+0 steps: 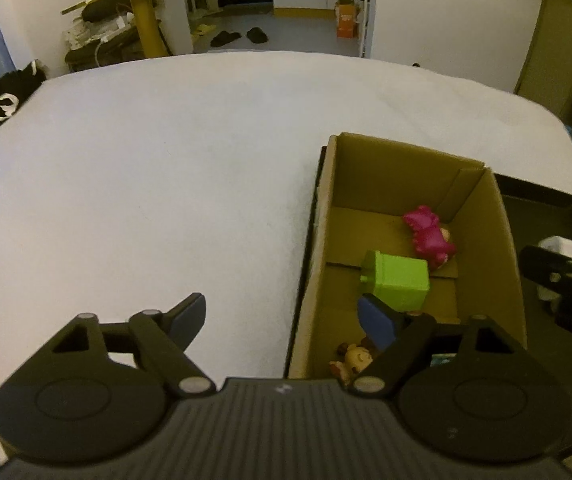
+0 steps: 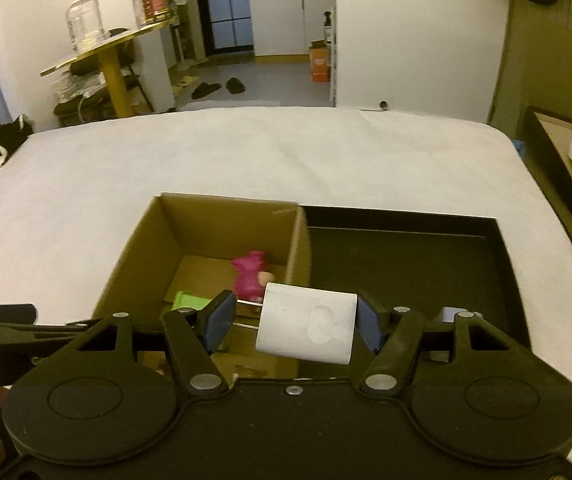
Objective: Organize rigid objects
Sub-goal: 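Carry the white plug charger with the right gripper into the box and release, then move the right gripper to the lavender charger and close on it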
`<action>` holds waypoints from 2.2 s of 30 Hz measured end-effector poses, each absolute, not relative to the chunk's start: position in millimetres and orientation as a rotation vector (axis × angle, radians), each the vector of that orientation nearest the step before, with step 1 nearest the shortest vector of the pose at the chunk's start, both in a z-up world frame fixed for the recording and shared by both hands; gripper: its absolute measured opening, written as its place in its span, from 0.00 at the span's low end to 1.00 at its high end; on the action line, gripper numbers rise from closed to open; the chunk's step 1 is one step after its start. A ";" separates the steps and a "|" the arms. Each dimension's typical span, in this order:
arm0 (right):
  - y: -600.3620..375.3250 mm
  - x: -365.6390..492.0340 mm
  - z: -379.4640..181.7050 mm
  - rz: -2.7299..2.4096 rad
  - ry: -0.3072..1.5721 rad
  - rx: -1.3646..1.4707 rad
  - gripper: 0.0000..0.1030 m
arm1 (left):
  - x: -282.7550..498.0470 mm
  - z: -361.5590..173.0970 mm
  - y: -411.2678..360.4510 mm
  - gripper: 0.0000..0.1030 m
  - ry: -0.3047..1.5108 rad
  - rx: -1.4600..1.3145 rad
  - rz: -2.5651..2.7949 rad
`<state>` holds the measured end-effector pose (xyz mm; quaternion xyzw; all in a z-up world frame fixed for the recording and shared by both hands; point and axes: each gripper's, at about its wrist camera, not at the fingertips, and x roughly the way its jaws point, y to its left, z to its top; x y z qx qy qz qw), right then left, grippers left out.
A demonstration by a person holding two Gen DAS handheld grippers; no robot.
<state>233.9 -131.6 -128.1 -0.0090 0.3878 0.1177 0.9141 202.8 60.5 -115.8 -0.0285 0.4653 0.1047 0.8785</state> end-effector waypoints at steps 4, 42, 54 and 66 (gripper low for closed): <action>-119.8 241.6 -126.1 0.273 0.810 -0.014 0.61 | 204.5 -118.6 60.9 0.64 0.982 -0.066 0.195; -158.4 242.2 -143.3 0.195 0.890 0.053 0.73 | 209.9 -127.9 56.2 0.17 1.010 -0.046 0.156; -213.1 235.1 -160.8 0.142 0.897 0.140 0.73 | 206.3 -117.3 44.1 0.18 0.990 0.034 0.203; -255.4 239.8 -185.8 0.074 0.897 0.196 0.80 | 211.8 -117.7 22.1 0.45 0.996 0.189 0.300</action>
